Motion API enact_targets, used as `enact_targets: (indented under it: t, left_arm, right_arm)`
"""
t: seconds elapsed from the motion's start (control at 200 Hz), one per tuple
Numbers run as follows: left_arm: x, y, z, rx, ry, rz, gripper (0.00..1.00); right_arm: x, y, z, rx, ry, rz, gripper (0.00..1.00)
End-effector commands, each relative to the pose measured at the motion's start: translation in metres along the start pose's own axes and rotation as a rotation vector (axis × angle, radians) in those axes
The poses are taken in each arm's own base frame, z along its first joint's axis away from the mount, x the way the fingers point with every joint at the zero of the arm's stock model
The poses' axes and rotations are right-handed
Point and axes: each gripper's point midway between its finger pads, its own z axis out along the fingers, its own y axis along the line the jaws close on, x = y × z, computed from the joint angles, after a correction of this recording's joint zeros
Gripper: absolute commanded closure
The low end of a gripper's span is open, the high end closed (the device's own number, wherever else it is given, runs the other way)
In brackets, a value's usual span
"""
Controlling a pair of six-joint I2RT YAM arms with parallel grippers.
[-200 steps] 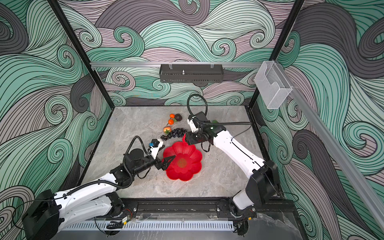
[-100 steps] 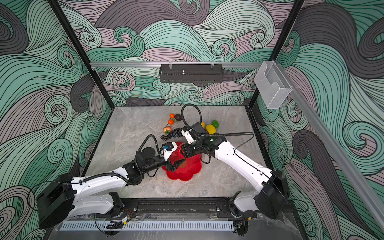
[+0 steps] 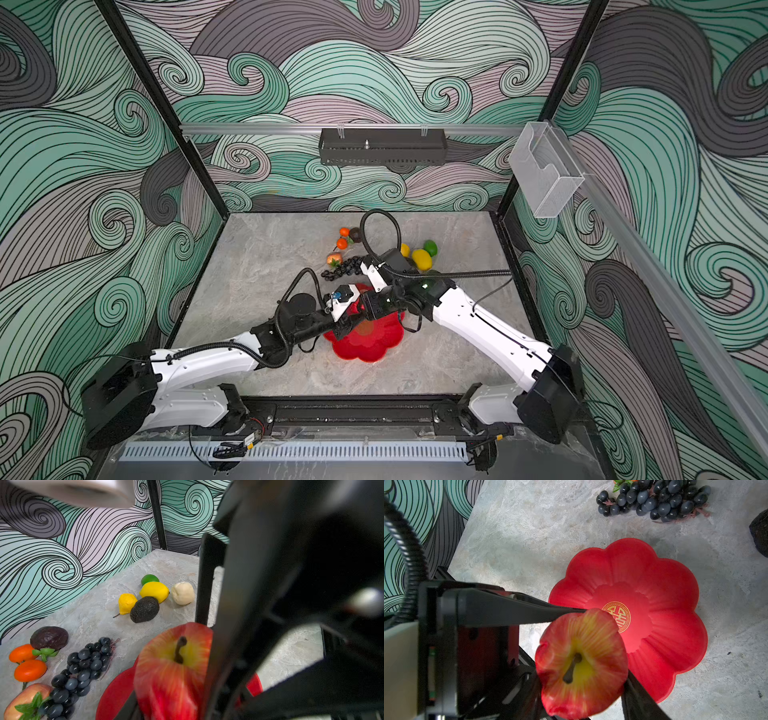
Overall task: Place and organize the fake fruits in the fruit bowl
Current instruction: 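Carry the red apple over the red bowl with the right gripper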
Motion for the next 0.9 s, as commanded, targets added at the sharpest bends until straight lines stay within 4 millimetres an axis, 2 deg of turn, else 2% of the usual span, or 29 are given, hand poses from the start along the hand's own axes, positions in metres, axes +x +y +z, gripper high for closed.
enact_targets:
  t: [0.0, 0.08, 0.22, 0.39, 0.595, 0.766, 0.896]
  left_arm:
    - [-0.017, -0.001, 0.005, 0.005, -0.028, -0.001, 0.58]
    - [-0.013, 0.000, 0.005, 0.000, -0.023, -0.003, 0.58]
    - [-0.007, -0.001, 0.004, 0.001, -0.014, -0.010, 0.58]
    - [-0.005, -0.005, 0.004, 0.023, -0.021, -0.020, 0.58]
    - [-0.006, -0.014, 0.001, 0.074, -0.032, -0.017, 0.57]
    - [-0.003, -0.030, 0.001, 0.159, -0.022, -0.004, 0.57]
    - [-0.003, -0.031, 0.001, 0.162, -0.019, -0.006, 0.57]
  right_arm:
    - [0.000, 0.006, -0.005, -0.012, -0.023, -0.027, 0.28]
    - [-0.003, 0.001, -0.011, 0.020, -0.052, -0.036, 0.20]
    - [-0.011, -0.003, -0.026, 0.053, -0.115, -0.057, 0.23]
    - [-0.016, -0.005, -0.030, 0.064, -0.130, -0.070, 0.36]
    - [-0.016, -0.003, -0.021, 0.053, -0.106, -0.063, 0.50]
    - [-0.015, 0.001, -0.017, 0.029, -0.095, -0.066, 0.61]
    - [-0.014, 0.000, -0.013, 0.030, -0.083, -0.066, 0.72]
